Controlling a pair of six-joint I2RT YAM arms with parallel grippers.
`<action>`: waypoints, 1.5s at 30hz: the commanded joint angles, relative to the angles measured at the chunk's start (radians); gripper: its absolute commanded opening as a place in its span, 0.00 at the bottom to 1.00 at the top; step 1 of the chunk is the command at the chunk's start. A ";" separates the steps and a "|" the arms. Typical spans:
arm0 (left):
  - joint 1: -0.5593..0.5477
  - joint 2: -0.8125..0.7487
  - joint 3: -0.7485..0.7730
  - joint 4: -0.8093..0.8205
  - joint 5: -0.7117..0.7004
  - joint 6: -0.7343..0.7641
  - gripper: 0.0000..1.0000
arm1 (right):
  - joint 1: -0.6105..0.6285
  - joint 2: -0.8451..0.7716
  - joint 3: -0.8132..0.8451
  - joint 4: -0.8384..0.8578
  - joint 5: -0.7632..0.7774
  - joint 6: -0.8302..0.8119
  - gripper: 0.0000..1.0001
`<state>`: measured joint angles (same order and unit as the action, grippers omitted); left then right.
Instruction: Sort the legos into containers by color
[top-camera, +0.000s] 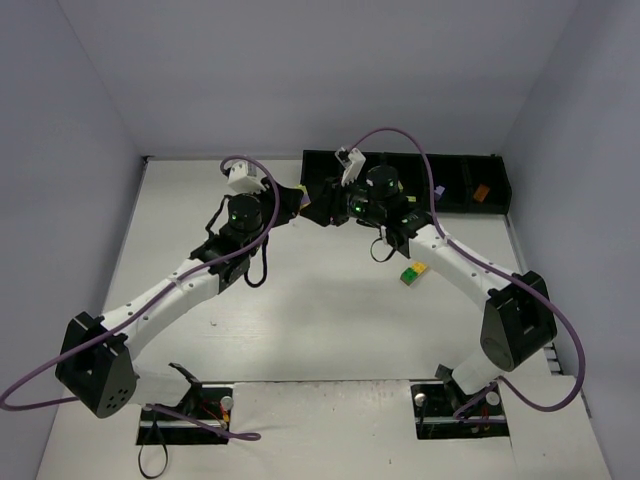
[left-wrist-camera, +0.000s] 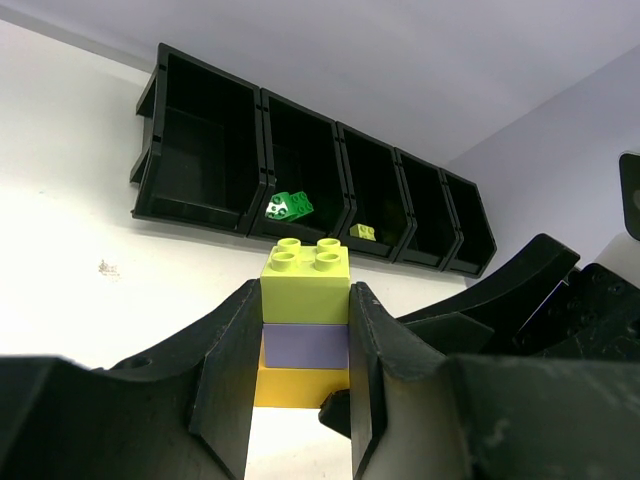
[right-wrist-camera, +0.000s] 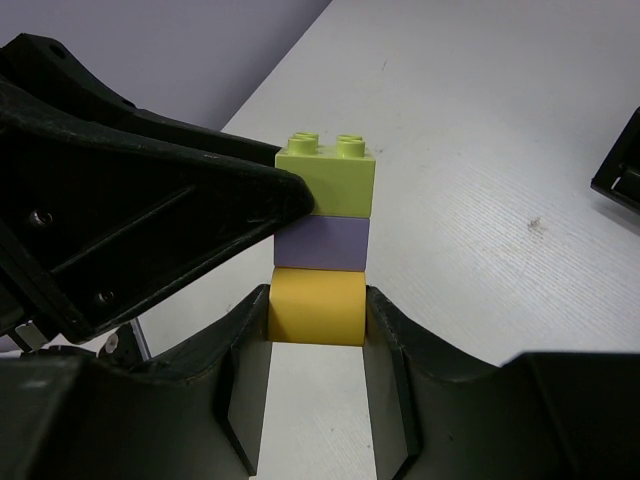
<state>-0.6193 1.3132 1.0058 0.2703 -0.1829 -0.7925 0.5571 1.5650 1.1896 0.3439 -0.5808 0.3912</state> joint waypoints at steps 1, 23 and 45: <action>-0.005 -0.003 0.050 0.038 0.066 -0.008 0.24 | 0.004 -0.022 0.044 0.079 -0.004 -0.017 0.04; -0.005 0.017 0.063 0.029 0.080 -0.008 0.28 | 0.004 -0.028 0.027 0.084 -0.004 -0.023 0.04; 0.046 -0.028 0.030 -0.002 0.008 -0.004 0.00 | 0.003 -0.068 -0.145 -0.055 0.038 -0.130 0.00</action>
<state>-0.5873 1.3315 1.0103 0.1917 -0.1490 -0.7956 0.5587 1.5257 1.0237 0.2829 -0.5568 0.3073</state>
